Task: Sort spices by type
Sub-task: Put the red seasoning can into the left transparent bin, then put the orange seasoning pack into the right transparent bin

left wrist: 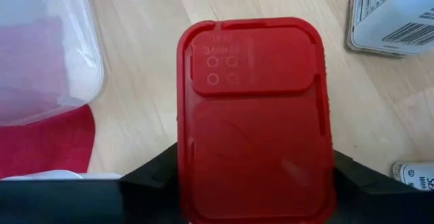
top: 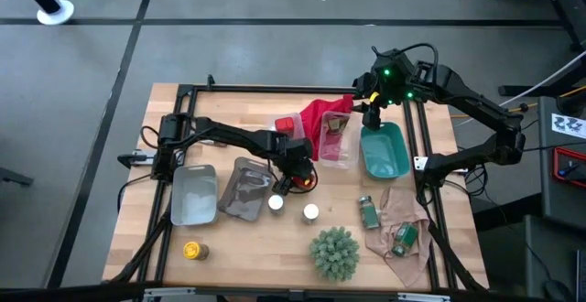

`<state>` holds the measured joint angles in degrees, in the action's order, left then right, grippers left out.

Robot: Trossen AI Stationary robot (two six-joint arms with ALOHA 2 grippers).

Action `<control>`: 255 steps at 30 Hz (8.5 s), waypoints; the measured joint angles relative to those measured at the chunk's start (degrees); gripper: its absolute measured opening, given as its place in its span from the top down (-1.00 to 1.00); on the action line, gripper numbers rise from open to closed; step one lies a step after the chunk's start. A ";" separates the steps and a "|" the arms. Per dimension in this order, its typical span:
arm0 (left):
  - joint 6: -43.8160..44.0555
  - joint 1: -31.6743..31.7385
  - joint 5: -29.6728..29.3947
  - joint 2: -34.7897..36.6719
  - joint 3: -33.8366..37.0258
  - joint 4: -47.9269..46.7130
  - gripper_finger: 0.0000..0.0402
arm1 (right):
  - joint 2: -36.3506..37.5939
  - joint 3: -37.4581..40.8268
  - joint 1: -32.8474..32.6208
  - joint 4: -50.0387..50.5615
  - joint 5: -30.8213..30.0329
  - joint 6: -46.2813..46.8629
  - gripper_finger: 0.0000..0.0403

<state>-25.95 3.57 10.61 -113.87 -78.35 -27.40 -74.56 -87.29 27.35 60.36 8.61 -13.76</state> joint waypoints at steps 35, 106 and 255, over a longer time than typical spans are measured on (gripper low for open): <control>9.90 15.04 -0.05 9.27 -12.64 -21.42 0.04 | 0.00 -0.02 0.02 2.86 -0.47 0.00 0.18; 15.32 17.94 -7.02 11.55 -4.38 -25.85 -0.32 | 0.00 -0.02 0.02 3.31 -0.43 0.46 0.18; 4.83 2.91 2.33 31.54 14.51 47.74 0.89 | -4.51 49.41 -0.02 -122.10 37.51 43.56 0.18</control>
<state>-21.12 6.48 12.94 -82.34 -63.83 20.35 -79.08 -37.88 27.33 -61.75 46.12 29.80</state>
